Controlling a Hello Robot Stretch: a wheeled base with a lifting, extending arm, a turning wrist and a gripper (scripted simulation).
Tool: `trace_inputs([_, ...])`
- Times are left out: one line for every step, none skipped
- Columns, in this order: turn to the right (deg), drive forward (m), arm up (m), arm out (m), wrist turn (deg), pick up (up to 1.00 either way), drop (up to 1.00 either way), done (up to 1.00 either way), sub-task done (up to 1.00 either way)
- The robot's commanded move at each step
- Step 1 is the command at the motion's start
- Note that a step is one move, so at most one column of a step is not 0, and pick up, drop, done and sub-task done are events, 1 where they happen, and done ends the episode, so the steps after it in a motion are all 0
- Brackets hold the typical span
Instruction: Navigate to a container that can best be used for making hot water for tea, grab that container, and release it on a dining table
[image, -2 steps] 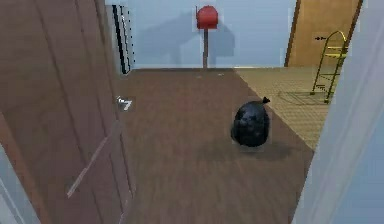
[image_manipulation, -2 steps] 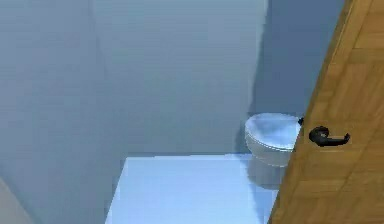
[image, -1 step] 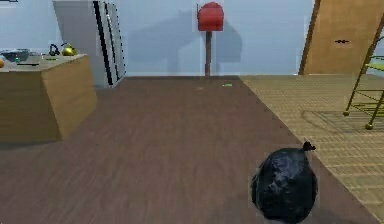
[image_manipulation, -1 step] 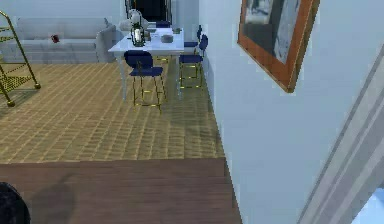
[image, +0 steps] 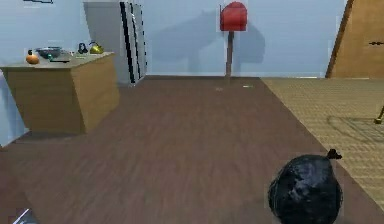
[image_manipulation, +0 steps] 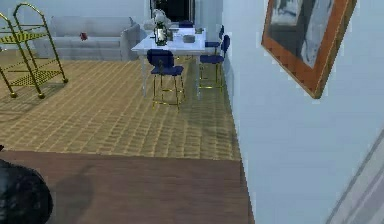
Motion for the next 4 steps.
trace_inputs([0.0, 0.5, 0.0, 0.0, 0.0, 0.0, 0.0, 0.0, 0.0])
trace_inputs([-18.0, 0.0, 0.0, 0.0, 0.0, 0.0, 0.0, 0.0, 0.0])
trace_inputs([0.0, 1.0, 0.0, 0.0, 0.0, 0.0, 0.0, 0.0, 0.0])
trace_inputs([0.0, 1.0, 0.0, 0.0, 0.0, 0.0, 0.0, 0.0, 0.0])
